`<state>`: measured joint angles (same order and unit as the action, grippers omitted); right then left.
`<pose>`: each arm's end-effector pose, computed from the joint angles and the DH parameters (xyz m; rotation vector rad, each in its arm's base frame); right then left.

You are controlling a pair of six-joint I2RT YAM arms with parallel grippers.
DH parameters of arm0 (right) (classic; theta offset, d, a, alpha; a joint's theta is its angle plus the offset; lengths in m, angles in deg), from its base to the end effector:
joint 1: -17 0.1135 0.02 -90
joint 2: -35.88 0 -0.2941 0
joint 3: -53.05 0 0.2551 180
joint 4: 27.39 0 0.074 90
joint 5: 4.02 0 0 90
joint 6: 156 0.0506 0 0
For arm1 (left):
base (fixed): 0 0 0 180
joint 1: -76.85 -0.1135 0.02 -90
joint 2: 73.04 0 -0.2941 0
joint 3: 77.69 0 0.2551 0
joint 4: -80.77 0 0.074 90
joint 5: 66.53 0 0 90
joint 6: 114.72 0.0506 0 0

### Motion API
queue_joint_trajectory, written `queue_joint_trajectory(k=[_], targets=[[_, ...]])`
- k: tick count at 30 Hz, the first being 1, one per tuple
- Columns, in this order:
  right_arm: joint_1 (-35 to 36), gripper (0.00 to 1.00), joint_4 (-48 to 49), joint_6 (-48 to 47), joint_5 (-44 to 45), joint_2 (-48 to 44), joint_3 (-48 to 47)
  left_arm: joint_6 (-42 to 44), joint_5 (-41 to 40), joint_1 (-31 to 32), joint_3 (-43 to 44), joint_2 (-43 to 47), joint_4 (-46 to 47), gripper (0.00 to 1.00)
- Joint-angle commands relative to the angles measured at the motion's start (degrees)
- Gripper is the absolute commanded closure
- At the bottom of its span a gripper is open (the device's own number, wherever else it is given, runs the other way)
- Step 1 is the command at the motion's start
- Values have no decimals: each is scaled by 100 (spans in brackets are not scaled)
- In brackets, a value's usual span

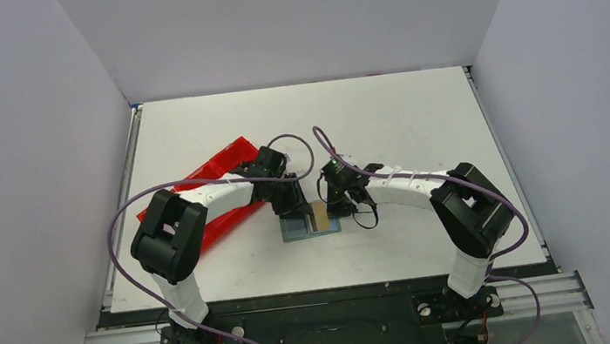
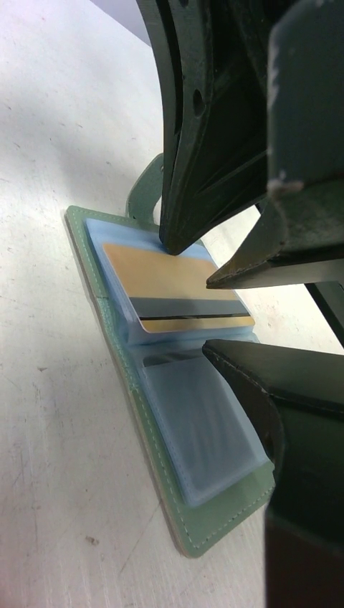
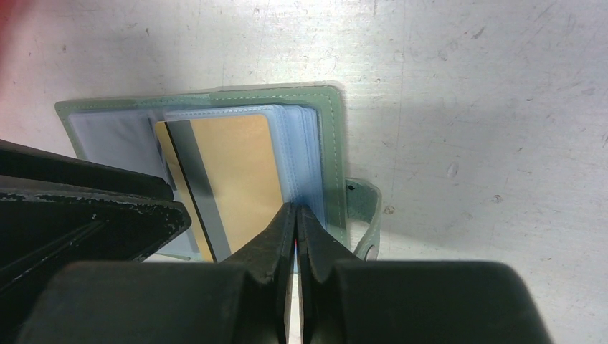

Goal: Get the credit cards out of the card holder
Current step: Remove the credit card from the card holder.

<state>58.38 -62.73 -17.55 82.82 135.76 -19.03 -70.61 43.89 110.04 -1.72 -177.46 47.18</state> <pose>0.2626 0.2350 0.1732 0.1543 2.7962 0.5268 0.3037 -0.2198 0.1696 -0.1893 2.8635 -0.8526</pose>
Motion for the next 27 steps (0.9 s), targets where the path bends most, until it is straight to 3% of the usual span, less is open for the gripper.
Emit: queue_joint_trajectory(k=[1,11,27], targets=[[80,100,-33,-71,263,161,49,-73,190,-54,-65,122,415,71],[87,100,-142,-89,298,310,125,-167,287,-105,-219,151,611,79],[87,100,-132,-99,298,467,155,-351,515,-155,-612,182,1164,82]])
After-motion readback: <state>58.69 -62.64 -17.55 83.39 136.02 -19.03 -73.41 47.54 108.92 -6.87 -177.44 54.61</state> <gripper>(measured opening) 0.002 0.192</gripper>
